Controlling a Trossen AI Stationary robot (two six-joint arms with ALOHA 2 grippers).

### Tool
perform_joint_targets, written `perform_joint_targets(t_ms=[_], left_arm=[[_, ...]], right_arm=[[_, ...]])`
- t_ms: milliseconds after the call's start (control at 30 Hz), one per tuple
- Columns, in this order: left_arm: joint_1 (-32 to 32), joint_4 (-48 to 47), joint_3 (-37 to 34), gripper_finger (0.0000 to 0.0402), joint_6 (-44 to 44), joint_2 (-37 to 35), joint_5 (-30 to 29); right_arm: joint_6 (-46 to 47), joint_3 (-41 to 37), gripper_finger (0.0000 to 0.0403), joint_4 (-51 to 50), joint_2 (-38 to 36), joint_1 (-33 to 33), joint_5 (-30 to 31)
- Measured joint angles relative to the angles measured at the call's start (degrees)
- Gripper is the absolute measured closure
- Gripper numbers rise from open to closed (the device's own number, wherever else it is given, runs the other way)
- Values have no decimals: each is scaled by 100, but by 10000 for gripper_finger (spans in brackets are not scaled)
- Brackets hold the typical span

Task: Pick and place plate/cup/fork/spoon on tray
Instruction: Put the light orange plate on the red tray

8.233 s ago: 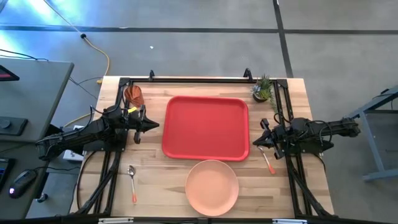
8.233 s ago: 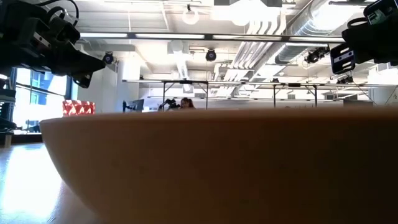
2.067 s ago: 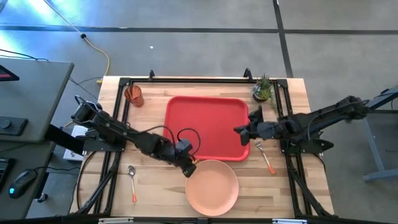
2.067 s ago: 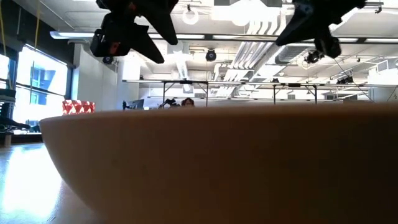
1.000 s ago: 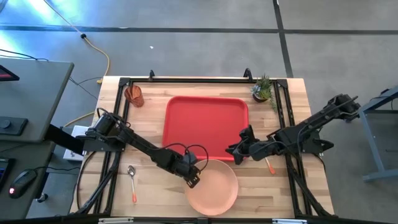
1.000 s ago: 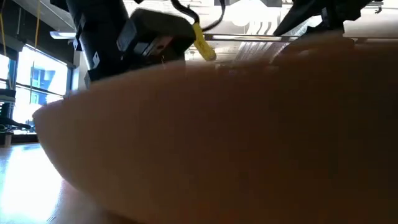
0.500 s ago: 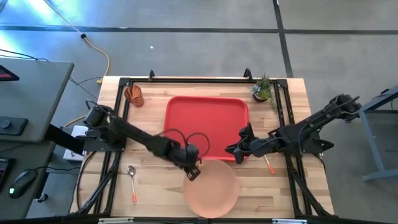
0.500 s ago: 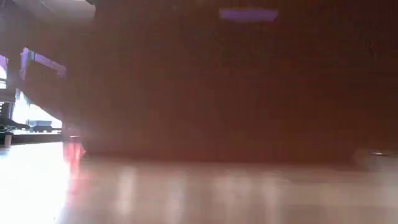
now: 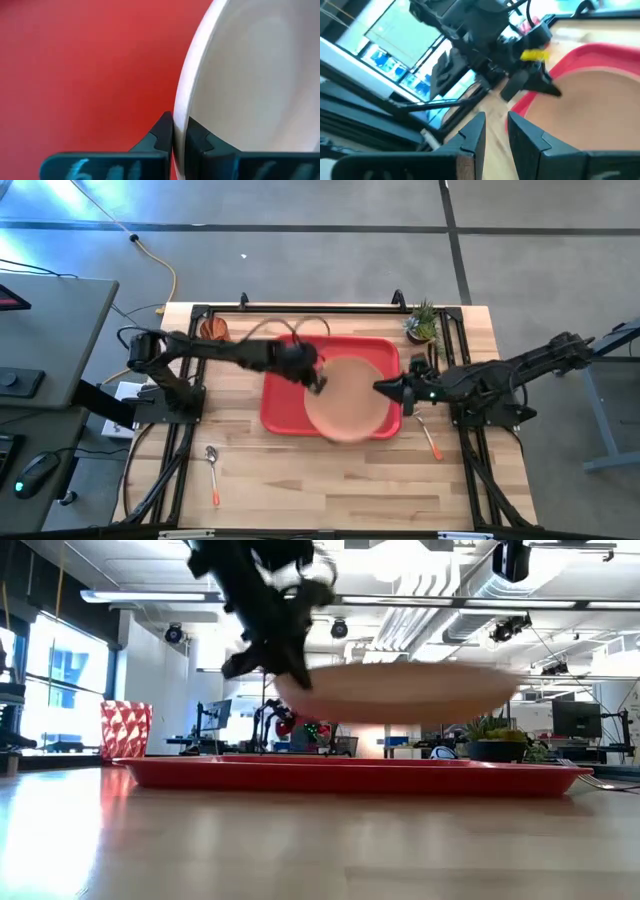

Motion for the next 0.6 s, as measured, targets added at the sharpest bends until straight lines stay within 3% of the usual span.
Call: perform_joint_targets(t_ms=[133,267,433,600], left_arm=[[569,75,-4,394,221,222,-122],[903,276,0,394,372,534,199],[999,338,11,394,419,970,620],[1000,253,15,392,471,1202,749]], right_arm=[[-218,0,332,-359,-140,-286,-9],[-227,0,332,-888,-130,-594,-25],[-501,0,332,-1467,-81,-959,-37],[-1391,0,332,-1380,-59,-1169,-103]])
